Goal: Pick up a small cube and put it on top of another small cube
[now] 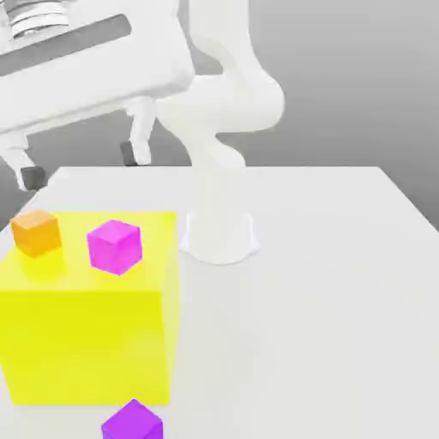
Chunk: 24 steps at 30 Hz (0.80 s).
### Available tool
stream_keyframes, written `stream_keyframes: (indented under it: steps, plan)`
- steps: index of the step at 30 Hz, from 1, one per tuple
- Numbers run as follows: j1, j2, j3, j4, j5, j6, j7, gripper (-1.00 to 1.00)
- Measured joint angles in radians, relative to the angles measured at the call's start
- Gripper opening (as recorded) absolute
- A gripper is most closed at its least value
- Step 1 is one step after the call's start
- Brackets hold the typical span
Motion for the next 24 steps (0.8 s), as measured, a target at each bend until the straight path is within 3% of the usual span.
stream_keyframes:
  steps: [10, 24]
  plan:
    - [-0.084, 0.325, -0.031, 0.083, 0.079, 0.035, -0.053, 0.0]
    - [-0.164, 0.692, -0.086, 0.187, 0.032, 0.185, -0.045, 0.0]
